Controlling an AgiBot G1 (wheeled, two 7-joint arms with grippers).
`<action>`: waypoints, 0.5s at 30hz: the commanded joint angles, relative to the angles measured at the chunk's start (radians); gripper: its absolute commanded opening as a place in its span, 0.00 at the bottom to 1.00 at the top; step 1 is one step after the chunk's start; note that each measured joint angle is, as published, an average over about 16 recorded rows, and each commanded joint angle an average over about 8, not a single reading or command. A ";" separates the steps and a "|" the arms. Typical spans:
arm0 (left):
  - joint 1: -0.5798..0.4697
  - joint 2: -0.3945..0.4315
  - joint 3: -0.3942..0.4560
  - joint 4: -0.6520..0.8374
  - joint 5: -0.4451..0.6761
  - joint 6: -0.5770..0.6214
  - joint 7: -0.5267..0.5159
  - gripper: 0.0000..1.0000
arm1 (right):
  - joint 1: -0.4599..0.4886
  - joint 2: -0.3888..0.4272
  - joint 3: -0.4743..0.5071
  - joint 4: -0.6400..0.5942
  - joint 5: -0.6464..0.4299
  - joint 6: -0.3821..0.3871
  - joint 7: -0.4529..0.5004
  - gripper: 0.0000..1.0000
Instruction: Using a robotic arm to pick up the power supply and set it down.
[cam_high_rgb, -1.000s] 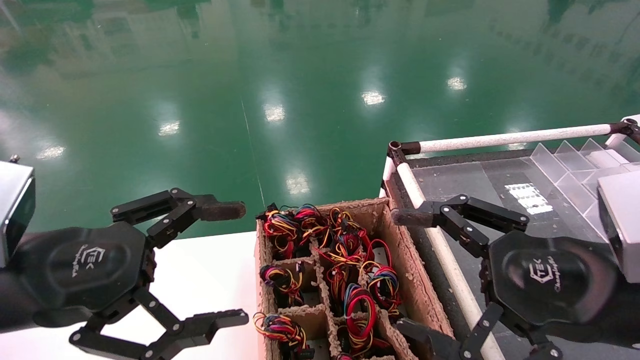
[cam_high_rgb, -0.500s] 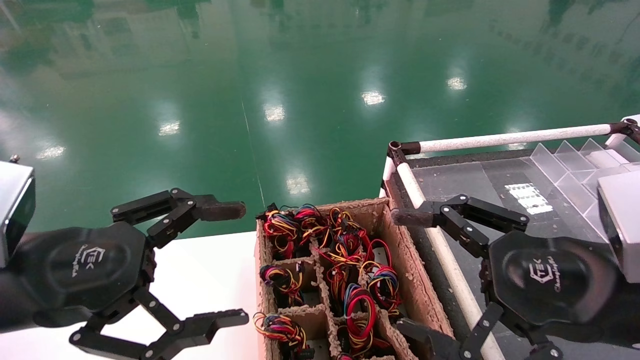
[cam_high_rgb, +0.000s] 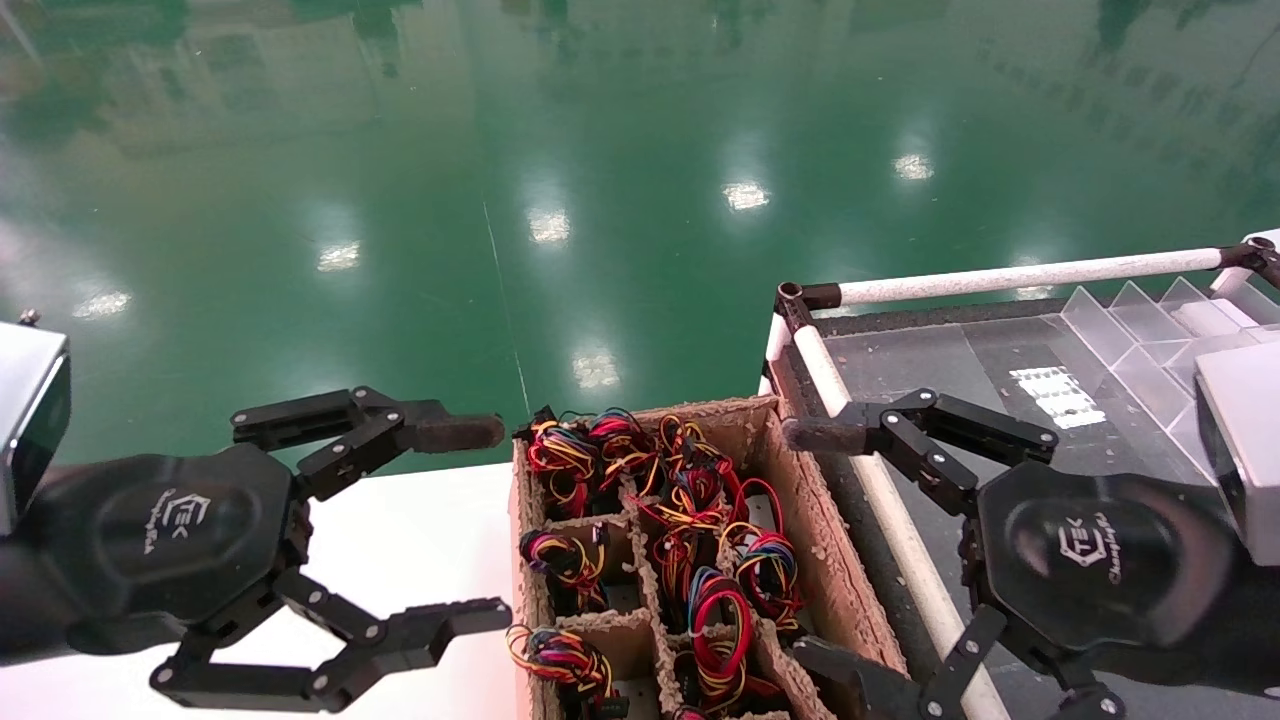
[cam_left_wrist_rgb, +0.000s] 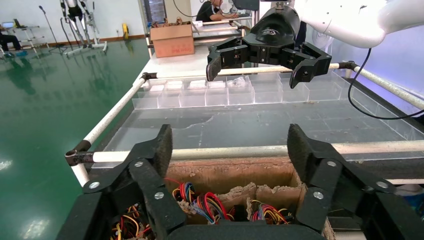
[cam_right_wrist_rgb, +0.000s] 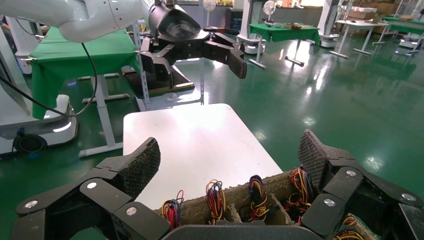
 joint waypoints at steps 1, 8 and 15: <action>0.000 0.000 0.000 0.000 0.000 0.000 0.000 0.00 | 0.000 0.000 0.000 0.000 0.000 0.000 0.000 1.00; 0.000 0.000 0.000 0.000 0.000 0.000 0.000 0.00 | 0.000 0.000 0.000 0.000 0.000 0.000 0.000 1.00; 0.000 0.000 0.000 0.000 0.000 0.000 0.000 0.00 | 0.000 0.000 0.000 0.000 0.000 0.000 0.000 1.00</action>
